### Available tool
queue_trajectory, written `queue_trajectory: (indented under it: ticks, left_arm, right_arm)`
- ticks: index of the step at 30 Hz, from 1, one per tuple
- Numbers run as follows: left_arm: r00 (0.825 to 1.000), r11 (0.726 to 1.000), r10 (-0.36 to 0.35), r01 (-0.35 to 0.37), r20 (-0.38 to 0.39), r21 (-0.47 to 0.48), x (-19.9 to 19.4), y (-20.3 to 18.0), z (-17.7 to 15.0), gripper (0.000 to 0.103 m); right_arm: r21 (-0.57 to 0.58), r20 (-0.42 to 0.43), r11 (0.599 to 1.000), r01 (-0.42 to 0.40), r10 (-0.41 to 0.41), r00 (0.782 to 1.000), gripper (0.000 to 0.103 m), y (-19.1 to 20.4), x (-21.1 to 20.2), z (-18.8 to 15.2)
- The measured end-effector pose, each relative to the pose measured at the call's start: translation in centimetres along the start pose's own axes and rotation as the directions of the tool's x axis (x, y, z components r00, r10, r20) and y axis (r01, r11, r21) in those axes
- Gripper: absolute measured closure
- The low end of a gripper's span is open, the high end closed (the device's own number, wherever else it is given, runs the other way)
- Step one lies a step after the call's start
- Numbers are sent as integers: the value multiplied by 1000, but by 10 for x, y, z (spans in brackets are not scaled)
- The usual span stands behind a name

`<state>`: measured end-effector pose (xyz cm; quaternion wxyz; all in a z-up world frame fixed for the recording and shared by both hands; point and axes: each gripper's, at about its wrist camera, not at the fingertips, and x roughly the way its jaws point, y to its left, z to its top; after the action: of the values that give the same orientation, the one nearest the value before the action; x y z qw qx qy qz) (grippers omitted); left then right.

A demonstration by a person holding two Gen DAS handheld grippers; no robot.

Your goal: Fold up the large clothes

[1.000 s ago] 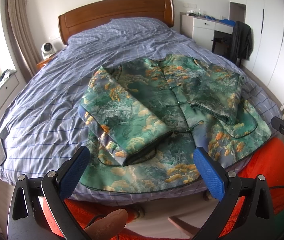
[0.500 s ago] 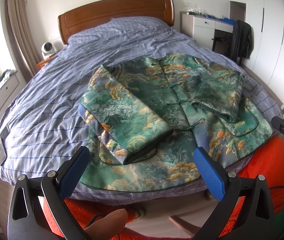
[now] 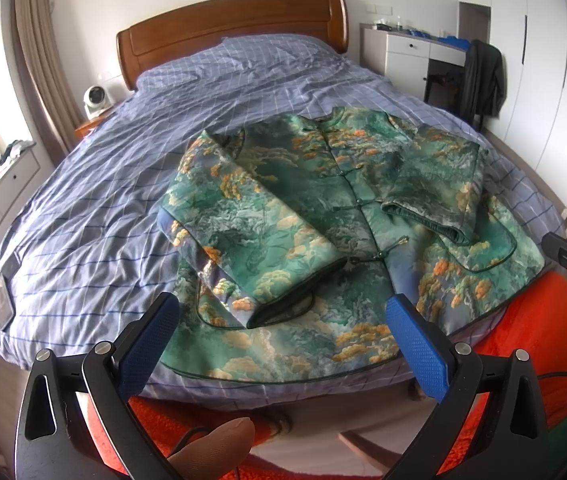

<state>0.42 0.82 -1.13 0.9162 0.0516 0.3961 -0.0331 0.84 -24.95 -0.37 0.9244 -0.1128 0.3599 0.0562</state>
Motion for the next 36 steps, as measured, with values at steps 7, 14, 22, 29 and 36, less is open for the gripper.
queue_trajectory:
  ticks: [7, 14, 22, 29, 36]
  left_arm:
    - [1000, 1000, 4, -4, 6, 1, 0, 1, -2, 0]
    - [1000, 1000, 9, -9, 9, 6, 0, 1, -2, 0]
    - [999, 999, 36, -36, 12, 32, 3, 1, -2, 0]
    - [997, 997, 62, -63, 38, 37, 2, 1, -4, 0]
    - [998, 998, 55, -55, 33, 0, 2, 6, -4, 0]
  right_arm:
    - [-3, 1, 1000, -1, 1, 1000, 0, 2, -1, 0]
    - [1, -1, 1000, -7, 7, 1000, 0, 2, -1, 0]
    - [36, -5, 999, -30, 30, 1000, 0, -6, 2, 2]
    - [30, -4, 999, -26, 26, 1000, 0, -11, 4, 4]
    - [31, 1, 999, -30, 30, 1000, 1, -13, 5, 5]
